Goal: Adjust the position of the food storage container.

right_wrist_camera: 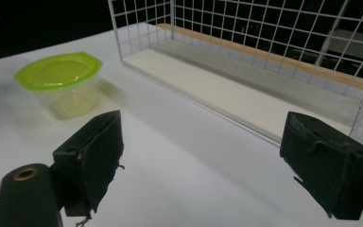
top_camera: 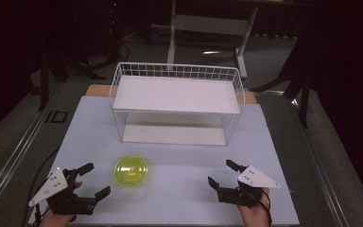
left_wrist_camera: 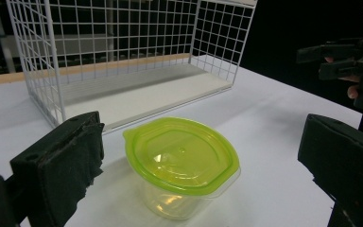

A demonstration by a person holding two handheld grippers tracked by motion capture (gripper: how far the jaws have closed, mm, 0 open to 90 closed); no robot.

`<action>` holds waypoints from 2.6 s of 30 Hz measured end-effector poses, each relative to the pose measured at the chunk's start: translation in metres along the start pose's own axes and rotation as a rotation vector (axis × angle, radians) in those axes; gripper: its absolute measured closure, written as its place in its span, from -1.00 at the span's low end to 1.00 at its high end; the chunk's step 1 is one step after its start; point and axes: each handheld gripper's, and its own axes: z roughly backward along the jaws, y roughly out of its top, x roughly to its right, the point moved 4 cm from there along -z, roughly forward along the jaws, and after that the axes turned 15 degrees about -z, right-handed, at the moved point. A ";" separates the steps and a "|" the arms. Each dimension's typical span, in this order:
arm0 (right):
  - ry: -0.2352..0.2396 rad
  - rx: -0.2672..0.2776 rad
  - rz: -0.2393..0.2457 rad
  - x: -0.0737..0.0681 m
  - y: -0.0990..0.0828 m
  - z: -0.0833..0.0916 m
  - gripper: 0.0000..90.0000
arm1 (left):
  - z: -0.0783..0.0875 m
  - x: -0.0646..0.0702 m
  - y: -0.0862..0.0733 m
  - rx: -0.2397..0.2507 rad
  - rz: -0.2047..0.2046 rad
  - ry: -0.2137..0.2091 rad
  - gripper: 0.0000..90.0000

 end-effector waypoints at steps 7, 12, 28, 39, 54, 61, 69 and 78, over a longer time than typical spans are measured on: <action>0.005 0.016 -0.008 -0.001 0.002 0.004 -0.69 | 0.001 0.002 0.006 0.024 -0.002 -0.010 -0.96; 0.011 0.027 -0.029 0.000 0.004 0.005 -0.69 | 0.003 0.002 0.016 0.033 0.011 -0.042 -0.96; 0.023 0.020 -0.041 -0.001 0.004 0.003 -0.69 | 0.008 -0.027 0.000 -0.109 0.002 -0.083 -0.60; 0.026 0.001 -0.040 0.000 0.001 0.000 -0.68 | 0.000 -0.033 -0.038 -0.294 -0.003 -0.105 0.55; 0.034 -0.005 -0.058 0.001 0.000 -0.001 -0.68 | -0.036 -0.020 -0.054 -0.442 -0.044 -0.176 1.00; 0.038 -0.009 -0.071 0.002 0.000 -0.001 -0.68 | -0.057 -0.012 -0.052 -0.452 -0.051 -0.216 1.00; 0.038 -0.004 -0.069 0.003 0.001 0.000 -0.68 | -0.089 0.009 -0.047 -0.484 -0.090 -0.257 1.00; 0.039 -0.002 -0.066 0.004 0.001 0.003 -0.68 | -0.104 0.024 -0.041 -0.510 -0.130 -0.294 1.00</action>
